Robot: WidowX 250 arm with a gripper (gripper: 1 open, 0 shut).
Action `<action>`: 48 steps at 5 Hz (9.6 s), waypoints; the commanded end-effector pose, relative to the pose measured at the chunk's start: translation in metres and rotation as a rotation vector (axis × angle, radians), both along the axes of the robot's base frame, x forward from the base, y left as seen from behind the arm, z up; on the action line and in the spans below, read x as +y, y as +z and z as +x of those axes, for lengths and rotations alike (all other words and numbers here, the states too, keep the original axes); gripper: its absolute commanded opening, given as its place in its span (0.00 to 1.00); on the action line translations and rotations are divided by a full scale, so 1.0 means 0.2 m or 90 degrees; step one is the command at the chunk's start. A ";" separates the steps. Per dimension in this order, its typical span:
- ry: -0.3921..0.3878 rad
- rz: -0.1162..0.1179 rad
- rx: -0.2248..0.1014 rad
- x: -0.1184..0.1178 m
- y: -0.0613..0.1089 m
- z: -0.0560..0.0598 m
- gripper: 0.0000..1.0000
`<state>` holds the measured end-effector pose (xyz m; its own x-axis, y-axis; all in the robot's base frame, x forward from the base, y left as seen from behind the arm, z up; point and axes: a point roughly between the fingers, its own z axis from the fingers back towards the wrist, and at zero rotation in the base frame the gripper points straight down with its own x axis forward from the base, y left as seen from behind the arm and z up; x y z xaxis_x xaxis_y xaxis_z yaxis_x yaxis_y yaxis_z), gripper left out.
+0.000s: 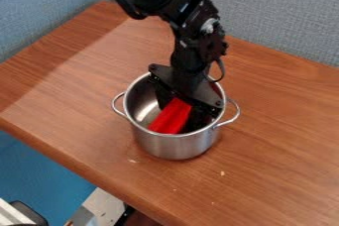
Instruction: Move the red object from the metal pot to the table
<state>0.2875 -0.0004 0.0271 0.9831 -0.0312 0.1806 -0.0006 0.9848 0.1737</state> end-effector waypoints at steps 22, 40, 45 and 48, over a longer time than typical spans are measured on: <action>0.170 -0.264 -0.004 -0.01 0.69 0.31 0.00; 0.174 -0.233 -0.062 -0.22 0.24 0.59 0.00; 0.057 -0.225 -0.052 -0.66 0.25 0.35 0.00; 0.049 -0.198 -0.049 -0.69 0.20 0.22 0.00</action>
